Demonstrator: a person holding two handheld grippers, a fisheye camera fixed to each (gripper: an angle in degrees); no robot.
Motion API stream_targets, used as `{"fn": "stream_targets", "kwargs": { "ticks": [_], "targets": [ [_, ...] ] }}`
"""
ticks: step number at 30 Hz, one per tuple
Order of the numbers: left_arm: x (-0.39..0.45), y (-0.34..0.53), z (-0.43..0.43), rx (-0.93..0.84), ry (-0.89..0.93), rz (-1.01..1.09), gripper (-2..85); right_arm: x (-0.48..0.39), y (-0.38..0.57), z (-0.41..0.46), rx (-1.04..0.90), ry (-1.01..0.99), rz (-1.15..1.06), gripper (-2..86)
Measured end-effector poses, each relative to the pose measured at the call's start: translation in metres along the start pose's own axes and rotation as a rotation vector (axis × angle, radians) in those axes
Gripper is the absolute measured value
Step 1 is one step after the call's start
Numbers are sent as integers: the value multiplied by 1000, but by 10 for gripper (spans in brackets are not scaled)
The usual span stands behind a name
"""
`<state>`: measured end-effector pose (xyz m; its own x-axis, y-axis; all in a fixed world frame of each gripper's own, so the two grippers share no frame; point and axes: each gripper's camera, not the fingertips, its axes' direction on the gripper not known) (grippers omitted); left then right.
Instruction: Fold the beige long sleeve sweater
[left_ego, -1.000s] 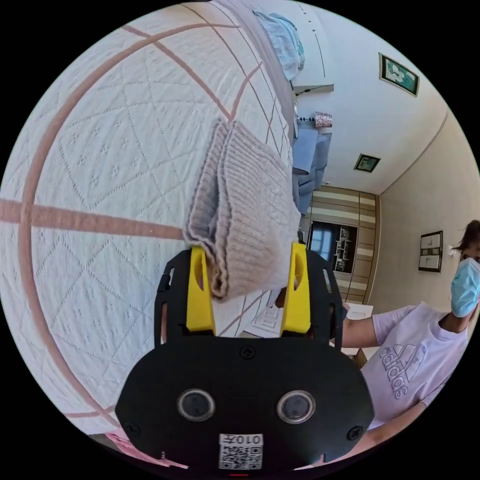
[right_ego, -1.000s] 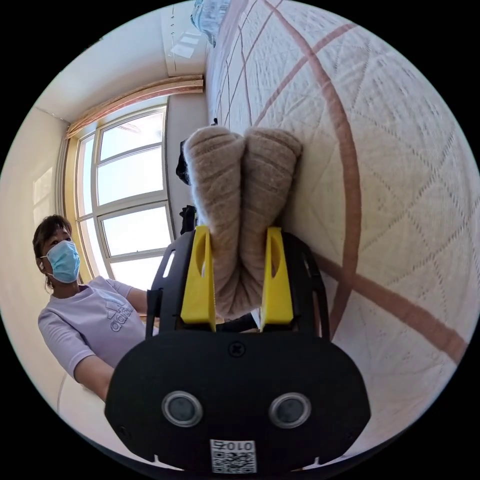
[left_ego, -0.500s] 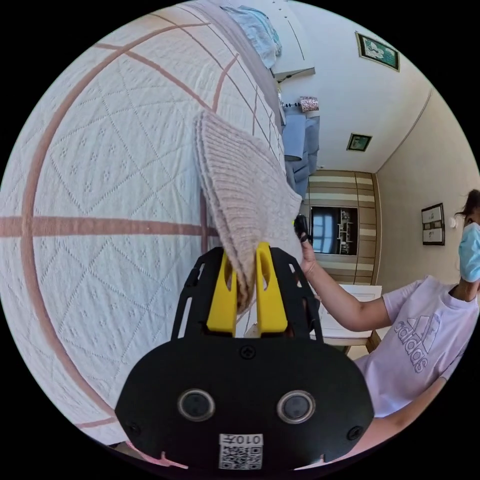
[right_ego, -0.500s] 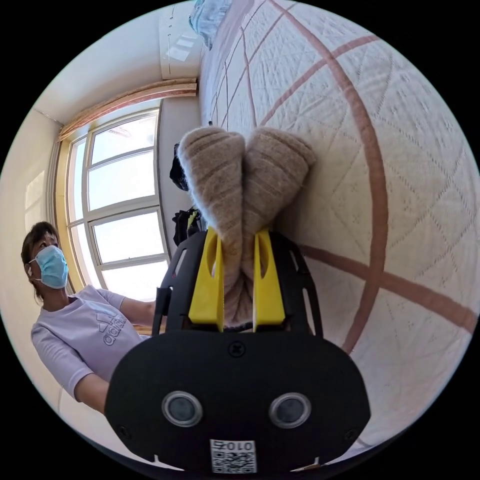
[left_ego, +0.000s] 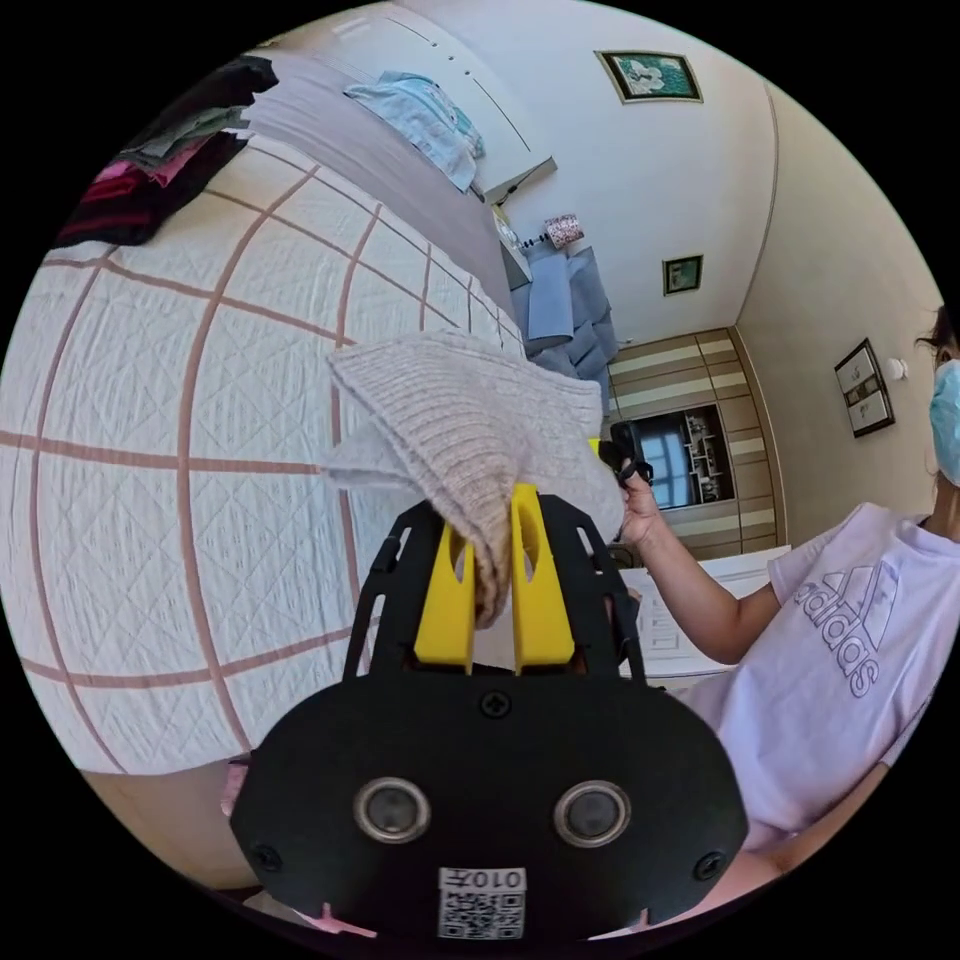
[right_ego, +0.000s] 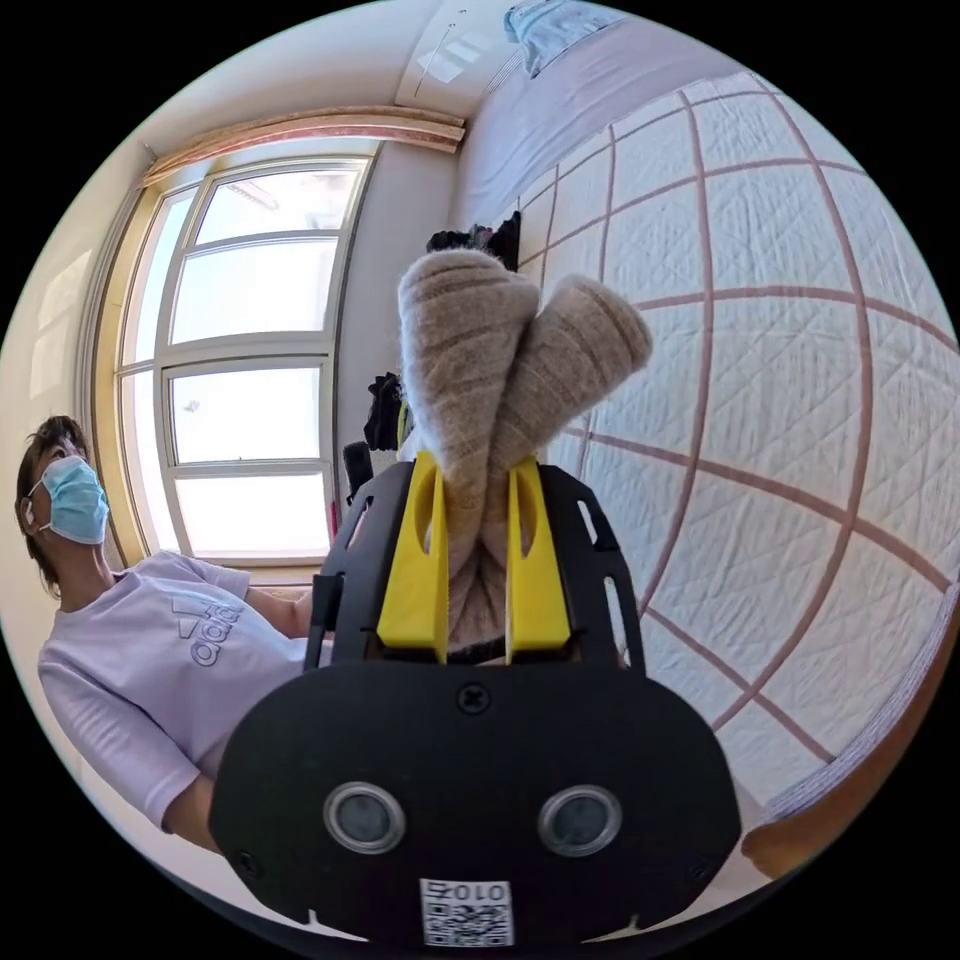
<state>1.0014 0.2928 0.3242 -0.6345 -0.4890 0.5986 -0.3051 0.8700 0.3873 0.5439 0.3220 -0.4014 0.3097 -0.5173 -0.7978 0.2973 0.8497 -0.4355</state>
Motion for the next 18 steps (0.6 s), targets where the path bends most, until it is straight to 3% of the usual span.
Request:
{"fn": "stream_targets", "kwargs": {
  "ticks": [9, 18],
  "targets": [
    [51, 96, -143, 137, -69, -83, 92, -135, 41, 34, -184, -37, -130, 99],
    [88, 176, -253, 290, -250, -59, 93, -240, 62, 78, -310, -87, -283, 101]
  ]
}}
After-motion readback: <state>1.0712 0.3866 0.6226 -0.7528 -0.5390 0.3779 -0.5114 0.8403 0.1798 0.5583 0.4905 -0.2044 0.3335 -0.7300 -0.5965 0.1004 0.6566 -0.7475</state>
